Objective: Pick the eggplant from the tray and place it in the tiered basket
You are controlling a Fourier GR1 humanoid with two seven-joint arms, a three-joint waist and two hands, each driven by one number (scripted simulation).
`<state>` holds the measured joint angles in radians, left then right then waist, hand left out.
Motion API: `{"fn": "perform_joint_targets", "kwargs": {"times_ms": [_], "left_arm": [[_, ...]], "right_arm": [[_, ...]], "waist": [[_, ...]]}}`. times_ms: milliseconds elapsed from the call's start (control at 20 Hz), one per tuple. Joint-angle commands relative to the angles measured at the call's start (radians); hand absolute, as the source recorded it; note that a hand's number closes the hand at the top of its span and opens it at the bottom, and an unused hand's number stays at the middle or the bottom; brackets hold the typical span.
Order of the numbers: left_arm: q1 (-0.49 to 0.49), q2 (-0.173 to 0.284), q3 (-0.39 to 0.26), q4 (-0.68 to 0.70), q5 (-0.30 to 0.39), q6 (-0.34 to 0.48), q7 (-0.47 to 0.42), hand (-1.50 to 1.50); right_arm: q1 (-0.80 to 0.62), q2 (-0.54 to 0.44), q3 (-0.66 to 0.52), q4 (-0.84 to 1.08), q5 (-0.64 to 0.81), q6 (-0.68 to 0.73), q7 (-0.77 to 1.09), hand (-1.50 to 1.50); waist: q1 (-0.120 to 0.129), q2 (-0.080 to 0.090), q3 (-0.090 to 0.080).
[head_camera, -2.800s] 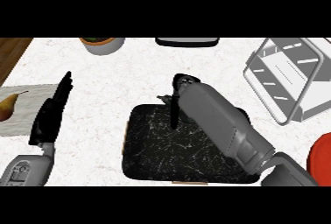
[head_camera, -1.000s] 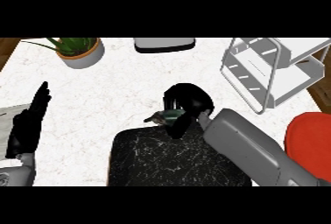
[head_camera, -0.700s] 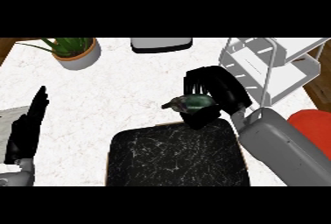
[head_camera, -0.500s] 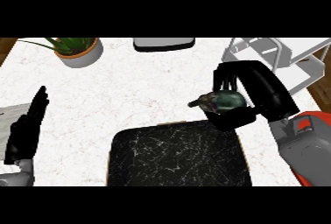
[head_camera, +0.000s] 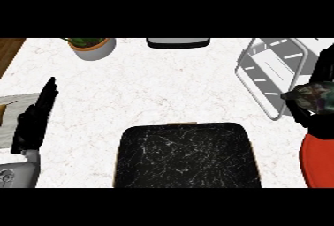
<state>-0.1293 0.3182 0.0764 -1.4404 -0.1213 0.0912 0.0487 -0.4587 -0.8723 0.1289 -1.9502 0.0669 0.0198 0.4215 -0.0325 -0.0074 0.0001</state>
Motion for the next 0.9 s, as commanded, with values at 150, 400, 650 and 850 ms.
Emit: {"fn": "perform_joint_targets", "kwargs": {"times_ms": [150, 400, 650, 850], "left_arm": [[-0.043, -0.018, -0.014, -0.001, -0.004, -0.031, 0.023, 0.00], [-0.039, -0.024, -0.013, -0.010, -0.032, -0.018, 0.012, 0.00], [-0.057, -0.048, -0.031, 0.007, -0.051, 0.001, 0.010, 0.00], [-0.060, -0.021, 0.002, -0.009, -0.020, -0.041, 0.023, 0.00]], "right_arm": [[-0.022, -0.025, -0.126, 0.184, 0.008, 0.138, -0.167, 1.50], [-0.100, 0.001, -0.080, 0.268, 0.194, 0.107, -0.194, 1.50], [-0.123, -0.063, -0.057, 0.456, 0.414, 0.026, -0.309, 1.50], [-0.161, 0.014, -0.055, 0.632, 0.497, -0.048, -0.410, 1.50]], "waist": [[0.038, 0.010, 0.000], [0.046, 0.010, -0.001], [0.056, 0.015, 0.000], [0.050, 0.011, 0.000]]}}
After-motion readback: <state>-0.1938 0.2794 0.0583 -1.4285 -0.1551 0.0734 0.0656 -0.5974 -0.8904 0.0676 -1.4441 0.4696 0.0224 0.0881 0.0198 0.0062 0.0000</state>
